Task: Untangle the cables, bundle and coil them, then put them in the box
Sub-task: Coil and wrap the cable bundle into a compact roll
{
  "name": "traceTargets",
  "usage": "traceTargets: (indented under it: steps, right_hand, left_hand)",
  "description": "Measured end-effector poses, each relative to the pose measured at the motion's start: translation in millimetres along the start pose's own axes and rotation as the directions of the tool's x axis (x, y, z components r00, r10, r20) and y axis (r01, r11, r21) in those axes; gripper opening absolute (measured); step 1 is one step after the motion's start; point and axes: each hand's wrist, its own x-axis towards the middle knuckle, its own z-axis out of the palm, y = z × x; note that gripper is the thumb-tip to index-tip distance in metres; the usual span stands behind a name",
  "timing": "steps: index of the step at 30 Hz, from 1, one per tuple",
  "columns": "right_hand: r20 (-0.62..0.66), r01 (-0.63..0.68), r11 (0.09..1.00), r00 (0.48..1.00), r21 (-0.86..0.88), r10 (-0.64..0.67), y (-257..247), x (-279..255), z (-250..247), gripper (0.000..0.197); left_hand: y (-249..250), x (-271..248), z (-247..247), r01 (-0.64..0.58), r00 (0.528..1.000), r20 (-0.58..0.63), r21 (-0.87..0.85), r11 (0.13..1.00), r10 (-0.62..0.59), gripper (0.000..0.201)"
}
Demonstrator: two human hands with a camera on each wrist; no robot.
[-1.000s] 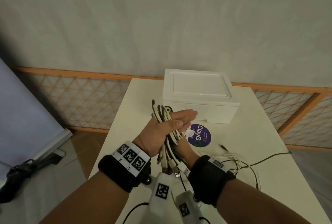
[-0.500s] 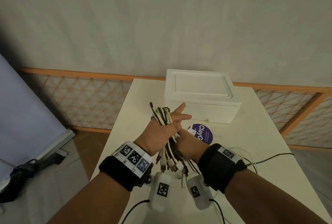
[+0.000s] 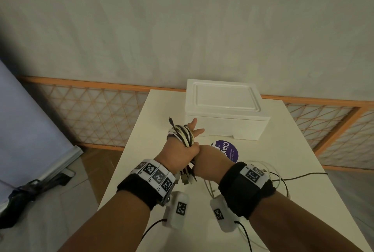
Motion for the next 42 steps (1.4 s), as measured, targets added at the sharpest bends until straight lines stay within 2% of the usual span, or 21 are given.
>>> traceTargets:
  steps: [3,4,5,6,7,8,9,10,12,14,17,21,23,26,28,31,32,34,36,39,42]
  right_hand:
    - [-0.017,-0.037,0.999,0.999,-0.008,0.037,1.2,-0.5,2.7,0.021]
    - [-0.025,-0.049,0.999,0.998,-0.018,0.049,0.7,-1.9,3.9,0.023]
    - [-0.033,-0.061,0.998,0.998,-0.021,0.060,0.5,-3.5,5.7,0.023]
    - [-0.038,-0.069,0.997,0.997,-0.027,0.068,0.9,-4.5,8.2,0.023]
    - [-0.049,-0.061,0.997,0.997,-0.039,0.059,1.4,-6.5,9.2,0.024]
    - [-0.052,-0.054,0.997,0.997,-0.056,0.051,1.4,-9.0,8.8,0.024]
    - [-0.053,-0.053,0.996,0.997,-0.073,0.049,2.1,-11.3,8.0,0.025]
    - [-0.051,-0.049,0.995,0.998,-0.083,0.044,2.7,-13.5,7.3,0.025]
    - [-0.042,-0.041,0.995,0.998,-0.091,0.037,3.0,-18.6,4.7,0.026]
    - [-0.043,-0.027,0.995,0.999,-0.095,0.023,4.1,-22.8,2.2,0.027]
    - [-0.090,-0.014,0.998,0.996,-0.064,0.008,11.6,-26.0,-0.4,0.022]
    - [-0.145,0.014,0.996,0.989,-0.087,-0.026,21.4,-31.3,-12.1,0.026]
    - [-0.159,0.044,0.994,0.986,-0.095,-0.059,23.5,-33.1,-18.0,0.031]
    - [-0.223,0.078,0.992,0.970,-0.097,-0.098,28.5,-34.1,-28.3,0.034]
    - [-0.256,0.091,0.989,0.959,-0.115,-0.118,30.2,-33.9,-34.7,0.033]
    - [-0.269,0.163,0.972,0.941,-0.171,-0.205,23.6,-34.6,-38.7,0.028]
    - [-0.302,0.199,0.956,0.917,-0.217,-0.259,20.2,-34.5,-39.2,0.023]
    - [-0.368,0.234,0.932,0.870,-0.277,-0.328,18.1,-32.8,-40.7,0.013]
    - [-0.378,0.254,0.949,0.873,-0.187,-0.308,23.0,-28.7,-44.2,0.018]
    - [-0.407,0.344,0.939,0.855,-0.018,-0.321,40.0,-15.7,-42.2,0.025]
    - [-0.388,0.353,0.910,0.887,0.216,-0.251,59.0,-4.0,-32.5,0.017]
  left_hand:
    - [-7.4,1.7,-4.6,0.017,0.999,-0.040,0.057,0.998,-0.015,0.042]
    - [-9.8,2.9,-7.0,0.035,0.999,-0.042,0.161,0.986,-0.028,0.042]
    - [-9.8,4.1,-9.4,0.067,0.998,-0.024,0.353,0.933,-0.063,0.043]
    - [-7.2,5.0,-10.7,0.093,0.993,0.005,0.589,0.803,-0.118,0.043]
    - [-4.0,6.2,-11.8,0.123,0.983,-0.007,0.772,0.624,-0.186,0.045]
    - [0.2,7.8,-12.4,0.135,0.974,-0.036,0.884,0.447,-0.223,0.047]
    - [5.1,9.3,-12.3,0.112,0.972,-0.036,0.940,0.321,-0.231,0.048]
    - [7.5,11.7,-12.3,0.080,0.974,-0.019,0.962,0.263,-0.224,0.047]
    - [6.8,16.8,-14.1,0.069,0.971,0.002,0.954,0.291,-0.239,0.048]
    - [1.1,17.3,-17.2,0.068,0.961,0.039,0.926,0.372,-0.272,0.051]
    - [-24.4,12.3,-25.4,0.107,0.974,0.021,0.833,0.543,-0.224,0.052]
    - [-39.9,7.2,-30.9,0.063,0.997,0.010,0.464,0.884,-0.076,0.034]
    - [-34.7,1.4,-31.5,0.049,0.998,0.029,0.278,0.959,-0.059,0.041]
    - [-24.6,-6.9,-29.6,0.122,0.976,0.163,0.146,0.982,-0.146,0.039]
    - [-9.1,-11.5,-23.8,0.120,0.952,0.239,0.289,0.950,-0.193,0.034]
    - [2.2,-15.0,-11.3,-0.079,0.921,0.354,0.580,0.811,-0.163,0.035]
    - [1.1,-15.0,-8.5,-0.079,0.929,0.333,0.606,0.791,-0.163,0.037]
    - [-0.6,-14.8,-3.7,-0.041,0.941,0.299,0.564,0.824,-0.158,0.036]
    - [1.9,-17.6,0.4,-0.074,0.936,0.321,0.581,0.811,-0.144,0.019]
    - [-1.1,-19.0,4.3,-0.145,0.914,0.382,0.615,0.775,-0.132,0.030]
    - [-1.8,-15.9,0.5,-0.115,0.926,0.357,0.572,0.812,-0.120,0.021]
